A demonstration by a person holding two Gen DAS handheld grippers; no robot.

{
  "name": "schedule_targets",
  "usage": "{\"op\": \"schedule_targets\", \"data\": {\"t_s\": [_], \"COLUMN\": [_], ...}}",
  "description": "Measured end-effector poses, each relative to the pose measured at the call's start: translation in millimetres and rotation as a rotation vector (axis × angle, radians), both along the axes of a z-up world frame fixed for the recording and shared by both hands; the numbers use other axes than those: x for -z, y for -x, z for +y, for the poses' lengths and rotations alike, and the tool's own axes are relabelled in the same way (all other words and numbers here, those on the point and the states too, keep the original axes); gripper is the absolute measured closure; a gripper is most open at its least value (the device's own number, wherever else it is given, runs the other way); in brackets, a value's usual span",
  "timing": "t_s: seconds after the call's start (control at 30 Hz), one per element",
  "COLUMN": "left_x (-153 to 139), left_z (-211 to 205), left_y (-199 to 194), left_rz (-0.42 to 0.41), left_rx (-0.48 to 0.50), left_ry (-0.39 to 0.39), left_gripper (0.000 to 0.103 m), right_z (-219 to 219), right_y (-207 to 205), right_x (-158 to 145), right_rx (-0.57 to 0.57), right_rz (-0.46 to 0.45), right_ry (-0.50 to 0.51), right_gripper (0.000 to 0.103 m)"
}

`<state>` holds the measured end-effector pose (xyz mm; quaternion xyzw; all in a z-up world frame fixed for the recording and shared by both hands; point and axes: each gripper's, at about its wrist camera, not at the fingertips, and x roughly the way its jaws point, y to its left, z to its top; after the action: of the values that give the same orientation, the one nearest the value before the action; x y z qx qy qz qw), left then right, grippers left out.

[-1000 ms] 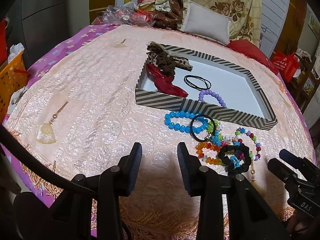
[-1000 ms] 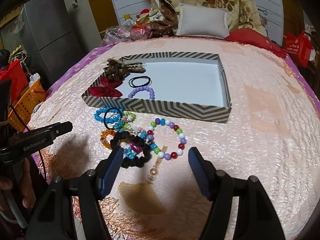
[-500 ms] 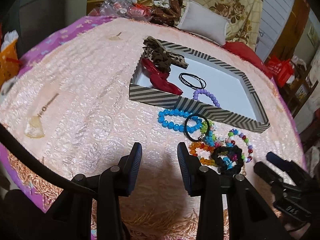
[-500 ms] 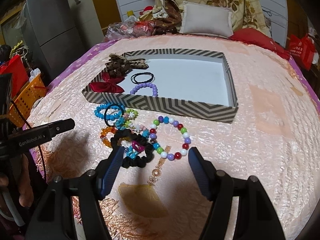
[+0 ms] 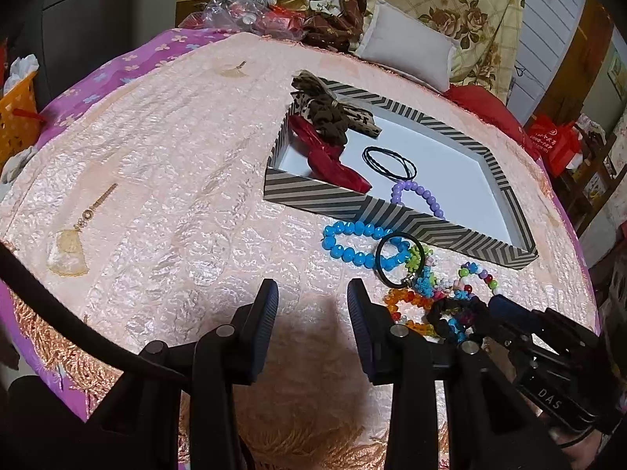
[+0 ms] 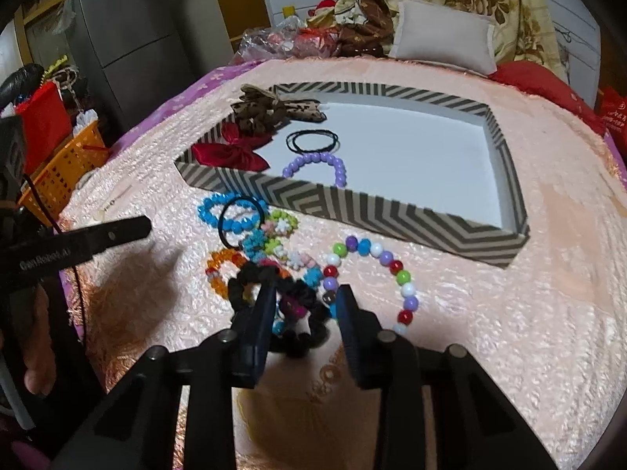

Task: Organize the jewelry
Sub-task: 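Grasp the black hair tie with the left gripper while the right grasps the black bead bracelet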

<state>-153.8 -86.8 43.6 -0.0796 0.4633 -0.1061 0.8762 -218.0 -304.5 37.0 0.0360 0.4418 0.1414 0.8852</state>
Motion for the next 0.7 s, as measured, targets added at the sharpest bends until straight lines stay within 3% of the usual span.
{"op": "schedule_targets", "data": {"t_s": [0.17, 0.2, 0.23, 0.47, 0.7], "left_x": [1.7, 1.2, 0.7, -0.4, -2.9], "left_z": [-3.6, -4.3, -4.8, -10.7, -30.3], "left_y": [-2.5, -2.6, -2.8, -5.8, -18.8], "left_rz": [0.006, 0.005, 0.004, 0.01, 0.038], "left_rx": [0.008, 0.011, 0.014, 0.037, 0.161], "left_ry": [-0.003, -0.003, -0.004, 0.018, 0.103], "left_gripper": [0.077, 0.077, 0.077, 0.077, 0.077], "right_z": [2.9, 1.2, -2.4, -29.2, -52.3], "right_y": [-8.8, -8.7, -7.0, 12.5, 27.9], "right_x": [4.6, 4.3, 2.7, -15.5, -28.8], "right_rx": [-0.024, -0.021, -0.015, 0.033, 0.087], "right_rz": [0.015, 0.015, 0.008, -0.022, -0.045], "right_ry": [-0.003, -0.021, -0.053, -0.178, -0.223], "right_gripper": [0.073, 0.088, 0.094, 0.097, 0.097]}}
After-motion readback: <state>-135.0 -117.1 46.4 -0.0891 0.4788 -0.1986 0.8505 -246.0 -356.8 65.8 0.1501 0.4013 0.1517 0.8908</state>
